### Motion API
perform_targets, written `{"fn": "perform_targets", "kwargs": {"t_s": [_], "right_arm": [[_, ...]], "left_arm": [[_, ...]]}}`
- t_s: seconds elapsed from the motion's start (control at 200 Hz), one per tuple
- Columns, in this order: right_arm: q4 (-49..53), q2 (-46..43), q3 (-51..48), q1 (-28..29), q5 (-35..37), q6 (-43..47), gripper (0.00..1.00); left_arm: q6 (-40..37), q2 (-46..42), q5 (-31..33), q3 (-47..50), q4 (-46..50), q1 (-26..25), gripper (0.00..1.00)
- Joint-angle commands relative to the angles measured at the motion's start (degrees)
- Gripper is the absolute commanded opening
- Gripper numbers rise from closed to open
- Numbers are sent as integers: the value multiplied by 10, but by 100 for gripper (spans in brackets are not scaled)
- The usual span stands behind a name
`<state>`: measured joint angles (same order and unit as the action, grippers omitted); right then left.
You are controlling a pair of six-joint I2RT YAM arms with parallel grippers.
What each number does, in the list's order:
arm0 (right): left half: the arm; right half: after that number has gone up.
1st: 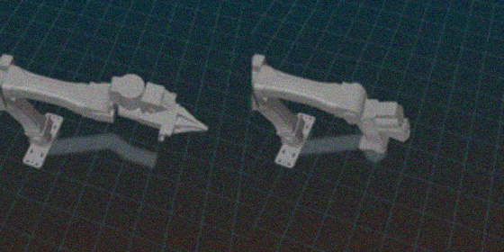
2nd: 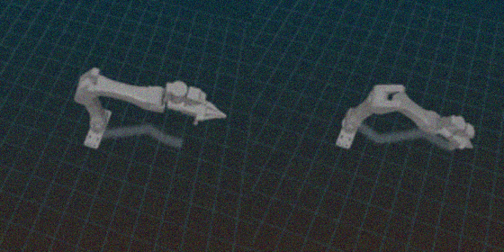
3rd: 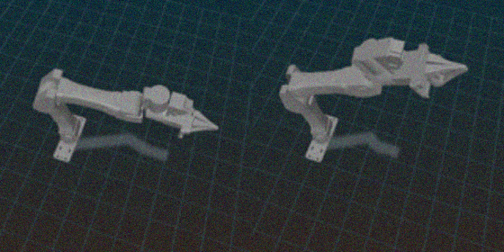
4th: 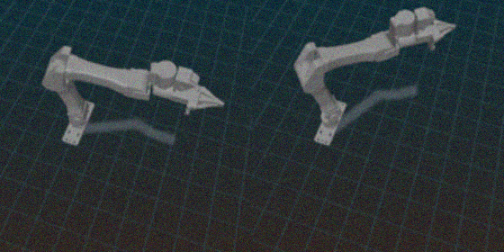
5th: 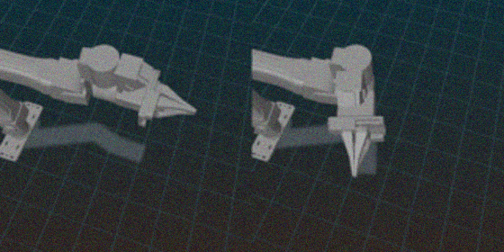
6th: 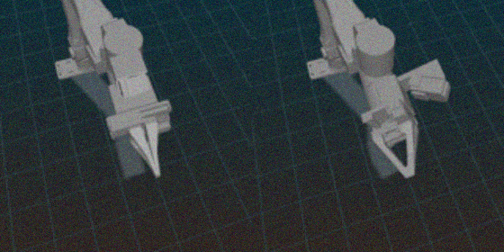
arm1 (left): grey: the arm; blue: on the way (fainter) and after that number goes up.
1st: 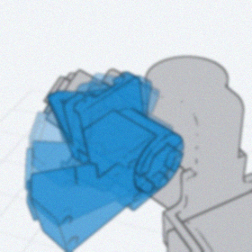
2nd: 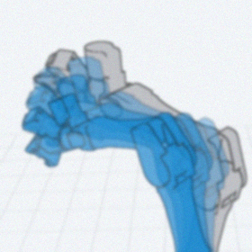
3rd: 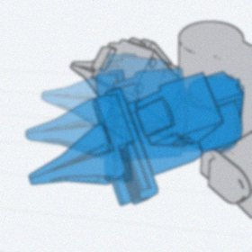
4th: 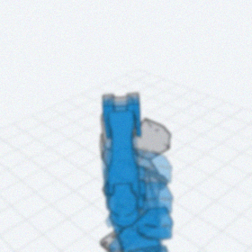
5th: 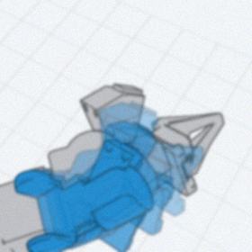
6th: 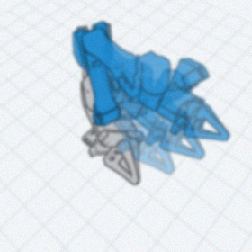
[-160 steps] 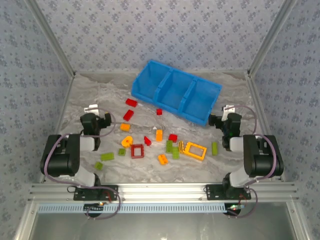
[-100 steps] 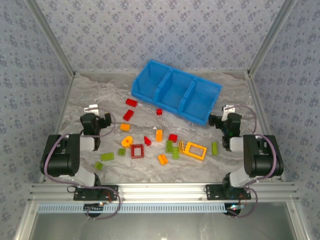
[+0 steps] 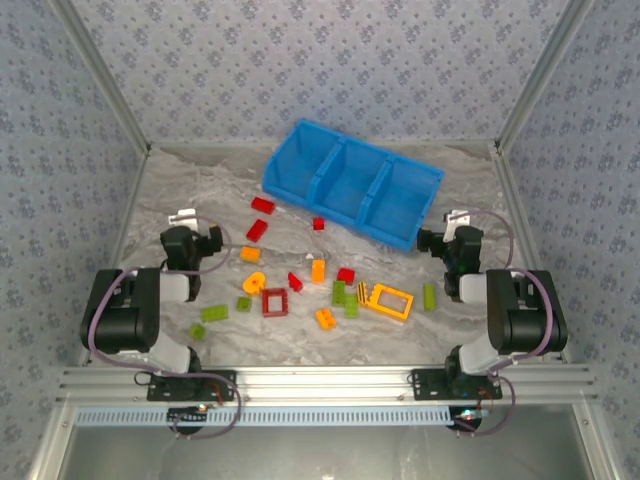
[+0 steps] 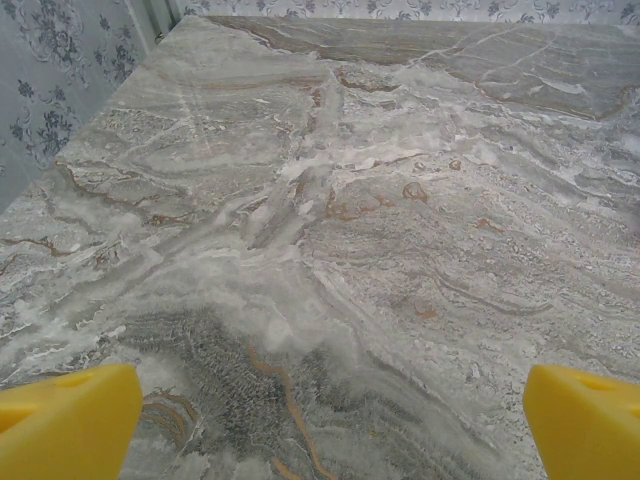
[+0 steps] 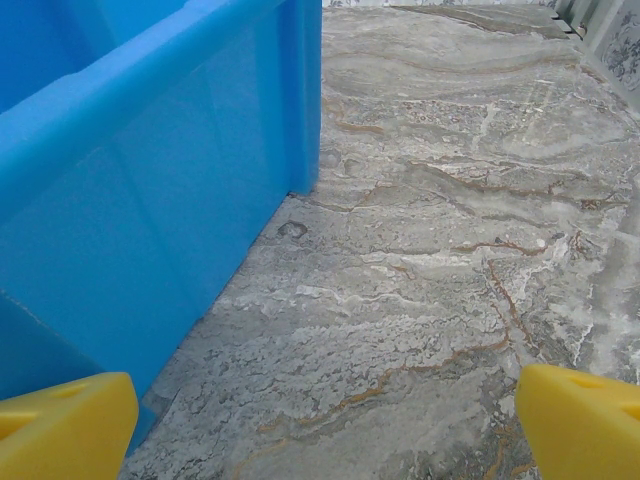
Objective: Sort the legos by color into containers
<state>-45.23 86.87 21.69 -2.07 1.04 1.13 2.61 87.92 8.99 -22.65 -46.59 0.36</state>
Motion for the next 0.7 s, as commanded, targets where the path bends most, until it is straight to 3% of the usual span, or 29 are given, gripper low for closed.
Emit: {"fn": "perform_targets", "kwargs": {"t_s": [0.0,0.125,0.16,0.275,0.35,0.52,0.58,0.62,0.655,0.695], "right_arm": [[-3,3,9,-1,-5,2,100],[-6,-6,6,0,4,-1,100],[14,-27,7,4,35,-7,100],[123,-141,27,18,158,-37,100],[163,-226,42,21,220,-59,100],[367,-331,238,21,282,-68,100],[505,-329,349,20,276,-147,100],[650,-312,436,2,239,-230,100],[788,-294,521,-12,218,-309,100],[880,-276,564,-20,199,-387,100]], "left_arm": [[5,-2,7,1,-21,-2,98],[5,-2,7,0,-21,-2,98],[8,-10,16,-3,-16,-2,98],[10,-97,75,-55,146,-16,98],[26,-154,120,-57,146,-32,98],[23,-229,180,-183,246,-78,98],[40,-237,197,-235,252,-95,98],[131,-239,194,-294,342,-91,98],[237,-236,168,-376,544,-83,98],[314,-217,165,-442,673,-72,98]]}}
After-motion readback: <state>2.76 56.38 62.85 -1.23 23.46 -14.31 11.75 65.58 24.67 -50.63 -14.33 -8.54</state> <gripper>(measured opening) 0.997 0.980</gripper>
